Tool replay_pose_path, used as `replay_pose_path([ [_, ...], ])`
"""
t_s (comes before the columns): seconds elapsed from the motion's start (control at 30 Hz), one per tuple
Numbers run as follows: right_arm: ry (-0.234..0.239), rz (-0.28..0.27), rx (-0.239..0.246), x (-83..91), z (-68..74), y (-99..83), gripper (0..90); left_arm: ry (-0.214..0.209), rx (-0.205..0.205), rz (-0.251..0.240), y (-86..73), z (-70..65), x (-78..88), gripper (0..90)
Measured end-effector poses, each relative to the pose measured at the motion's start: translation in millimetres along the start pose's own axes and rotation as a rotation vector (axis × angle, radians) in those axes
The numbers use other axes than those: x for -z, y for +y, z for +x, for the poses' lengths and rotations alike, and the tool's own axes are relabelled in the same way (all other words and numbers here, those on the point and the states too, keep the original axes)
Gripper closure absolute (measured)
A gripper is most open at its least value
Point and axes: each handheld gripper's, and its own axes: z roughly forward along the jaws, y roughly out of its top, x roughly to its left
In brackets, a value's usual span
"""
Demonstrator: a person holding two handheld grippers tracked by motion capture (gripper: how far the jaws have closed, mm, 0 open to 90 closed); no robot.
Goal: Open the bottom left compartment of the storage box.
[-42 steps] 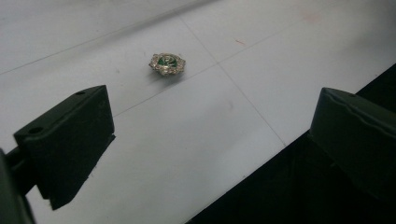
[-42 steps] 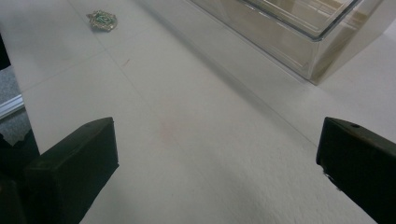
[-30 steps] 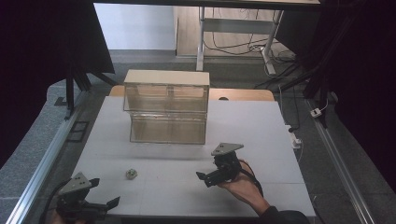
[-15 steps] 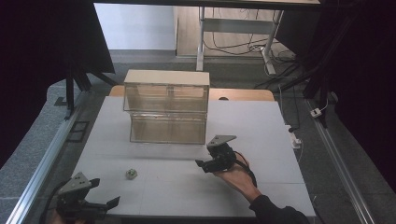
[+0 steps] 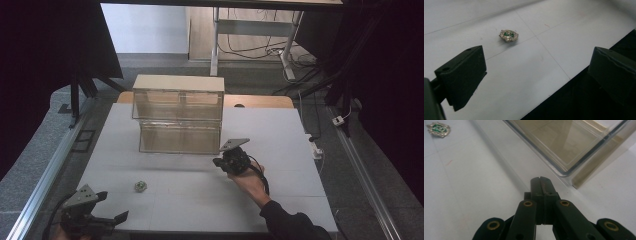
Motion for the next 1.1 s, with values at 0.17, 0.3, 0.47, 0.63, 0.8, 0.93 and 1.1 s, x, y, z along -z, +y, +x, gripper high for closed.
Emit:
replay_pose_path([
  [0.17,-0.001,-0.002,-0.045,-6.1,-9.0,-1.1,89.8,0.002,-0.004,0.003,0.0,-0.3,-0.3,1.7],
  [0.3,0.01,-0.026,-0.066,-5.2,-12.1,-0.5,89.8,0.001,-0.006,0.004,0.1,-0.5,-0.3,1.8],
  [0.47,0.018,-0.05,-0.05,-2.2,-7.9,2.1,89.9,-0.001,-0.007,0.004,0.0,-0.5,-0.2,2.0],
  [0.63,0.012,-0.05,-0.045,-0.4,-7.2,2.3,89.9,-0.001,-0.007,0.004,0.0,-0.5,-0.3,2.1],
  [0.8,0.002,-0.047,-0.029,2.3,-7.0,2.5,89.9,-0.003,-0.008,0.004,0.1,-0.6,-0.6,2.4],
  [0.93,0.001,-0.047,-0.03,3.6,-6.4,2.6,89.9,-0.004,-0.008,0.005,0.2,-0.5,-0.6,2.4],
  [1.1,-0.003,-0.045,-0.023,5.2,-6.3,2.7,89.9,-0.005,-0.008,0.006,0.2,-0.4,-0.5,2.5],
])
